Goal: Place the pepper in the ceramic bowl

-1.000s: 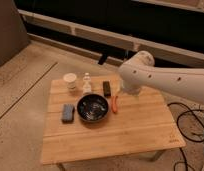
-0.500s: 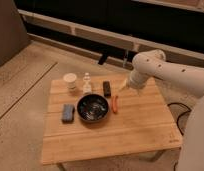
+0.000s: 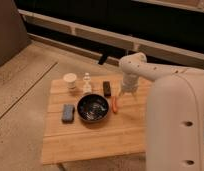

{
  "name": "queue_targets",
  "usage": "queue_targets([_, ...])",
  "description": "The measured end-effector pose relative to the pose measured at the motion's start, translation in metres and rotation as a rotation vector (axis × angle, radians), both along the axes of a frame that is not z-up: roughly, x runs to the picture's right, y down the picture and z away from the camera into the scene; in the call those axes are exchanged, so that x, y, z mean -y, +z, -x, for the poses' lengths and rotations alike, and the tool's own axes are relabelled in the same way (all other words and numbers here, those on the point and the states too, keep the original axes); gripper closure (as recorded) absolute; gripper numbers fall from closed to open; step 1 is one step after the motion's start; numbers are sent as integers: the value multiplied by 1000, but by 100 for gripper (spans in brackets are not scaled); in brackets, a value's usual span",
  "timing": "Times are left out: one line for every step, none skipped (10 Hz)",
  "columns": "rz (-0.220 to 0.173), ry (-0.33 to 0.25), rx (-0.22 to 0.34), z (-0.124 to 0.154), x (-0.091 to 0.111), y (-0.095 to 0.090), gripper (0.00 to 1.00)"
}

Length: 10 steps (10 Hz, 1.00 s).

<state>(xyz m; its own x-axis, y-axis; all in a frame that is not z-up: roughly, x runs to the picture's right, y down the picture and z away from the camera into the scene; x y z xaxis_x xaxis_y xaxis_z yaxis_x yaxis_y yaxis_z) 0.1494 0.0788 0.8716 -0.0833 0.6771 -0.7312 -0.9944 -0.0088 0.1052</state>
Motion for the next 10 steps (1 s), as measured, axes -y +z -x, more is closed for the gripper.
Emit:
queue_targets([39, -26, 2, 9, -8, 10, 35])
queue_targets([59, -36, 8, 15, -11, 16, 35])
queue_targets([70, -44, 11, 19, -12, 23, 35])
queue_targets([77, -52, 7, 18, -12, 32, 35])
queue_targets([75, -60, 0, 16, -11, 37, 35])
queue_targets([54, -79, -10, 13, -6, 45, 35])
queue_targets([3, -110, -6, 12, 3, 54, 35])
queue_targets([-62, -143, 19, 15, 16, 61, 35])
queue_targets([-105, -164, 45, 20, 22, 64, 35])
queue_targets([-169, -203, 116, 35, 28, 62, 35])
